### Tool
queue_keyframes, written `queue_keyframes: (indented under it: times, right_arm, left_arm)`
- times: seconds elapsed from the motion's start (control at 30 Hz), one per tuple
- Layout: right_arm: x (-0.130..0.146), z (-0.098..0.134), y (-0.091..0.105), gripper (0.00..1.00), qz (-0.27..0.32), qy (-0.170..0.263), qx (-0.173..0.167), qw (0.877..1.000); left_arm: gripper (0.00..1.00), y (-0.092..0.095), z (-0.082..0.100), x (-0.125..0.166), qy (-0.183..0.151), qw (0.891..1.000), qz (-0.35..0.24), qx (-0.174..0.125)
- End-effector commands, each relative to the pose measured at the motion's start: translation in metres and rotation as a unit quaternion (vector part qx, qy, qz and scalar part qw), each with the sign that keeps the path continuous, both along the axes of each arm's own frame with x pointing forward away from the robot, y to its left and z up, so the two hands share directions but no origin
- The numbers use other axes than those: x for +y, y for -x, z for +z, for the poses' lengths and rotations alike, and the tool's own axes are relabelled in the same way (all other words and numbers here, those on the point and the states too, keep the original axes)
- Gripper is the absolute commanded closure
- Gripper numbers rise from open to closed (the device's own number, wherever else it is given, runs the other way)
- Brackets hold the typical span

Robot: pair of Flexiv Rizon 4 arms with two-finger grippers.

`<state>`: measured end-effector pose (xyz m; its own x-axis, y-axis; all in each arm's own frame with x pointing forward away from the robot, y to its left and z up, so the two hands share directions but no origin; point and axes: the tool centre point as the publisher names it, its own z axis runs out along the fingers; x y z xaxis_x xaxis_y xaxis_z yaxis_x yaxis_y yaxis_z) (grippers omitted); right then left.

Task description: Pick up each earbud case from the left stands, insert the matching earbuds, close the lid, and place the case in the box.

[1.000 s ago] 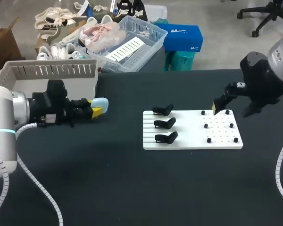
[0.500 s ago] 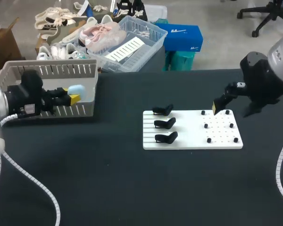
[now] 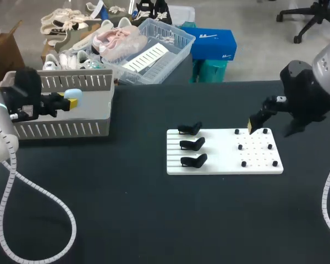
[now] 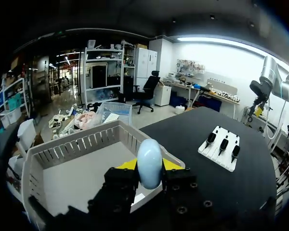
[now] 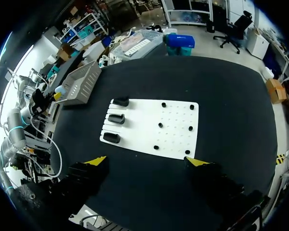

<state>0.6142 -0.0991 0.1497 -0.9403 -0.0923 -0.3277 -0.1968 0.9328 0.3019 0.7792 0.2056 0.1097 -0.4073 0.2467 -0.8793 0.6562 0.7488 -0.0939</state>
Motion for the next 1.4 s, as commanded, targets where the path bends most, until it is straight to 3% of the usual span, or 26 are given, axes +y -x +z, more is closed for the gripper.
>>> queue_keyframes:
  times: [0.03, 0.13, 0.17, 0.2, 0.23, 0.47, 0.57, 0.73, 0.93, 1.1, 1.4]
  right_arm:
    - [0.000, 0.000, 0.001, 0.00, 0.000, -0.001, -0.001, 1.000]
    - [0.000, 0.000, 0.001, 0.00, 0.000, -0.001, -0.001, 1.000]
    - [0.000, 0.000, 0.001, 0.00, 0.000, -0.001, -0.001, 1.000]
    - [0.000, 0.000, 0.001, 0.00, 0.000, -0.001, -0.001, 1.000]
    - [0.000, 0.000, 0.001, 0.00, 0.000, -0.001, -0.001, 1.000]
    - [0.000, 0.000, 0.001, 0.00, 0.000, -0.001, -0.001, 1.000]
    - [0.000, 0.000, 0.001, 0.00, 0.000, -0.001, -0.001, 1.000]
    - [0.000, 0.000, 0.001, 0.00, 0.000, -0.001, -0.001, 1.000]
    - [0.000, 0.000, 0.001, 0.00, 0.000, -0.001, -0.001, 1.000]
    - [0.000, 0.000, 0.001, 0.00, 0.000, -0.001, -0.001, 1.000]
    - [0.000, 0.000, 0.001, 0.00, 0.000, -0.001, -0.001, 1.000]
  left_arm:
    - [1.00, -0.021, -0.004, -0.006, -0.030, 0.997, 0.064, -0.012]
    - [1.00, -0.027, -0.003, -0.007, -0.031, 0.997, 0.067, -0.011]
    - [0.80, -0.027, -0.003, -0.007, -0.033, 0.997, 0.068, -0.010]
    - [0.52, -0.028, -0.002, -0.008, -0.034, 0.997, 0.068, -0.010]
    - [0.01, -0.028, -0.002, -0.008, -0.037, 0.997, 0.069, -0.010]
    - [0.00, -0.021, 0.005, -0.018, -0.042, 0.997, 0.051, -0.031]
    - [0.00, -0.014, 0.013, -0.026, -0.045, 0.997, 0.036, -0.053]
    - [0.00, 0.003, 0.030, -0.053, -0.035, 0.995, -0.005, -0.091]
    - [0.00, 0.023, 0.035, -0.083, -0.020, 0.993, -0.056, -0.106]
    - [0.00, 0.042, 0.035, -0.114, 0.009, 0.989, -0.109, -0.102]
    - [0.00, 0.077, 0.032, -0.167, 0.025, 0.976, -0.205, -0.067]
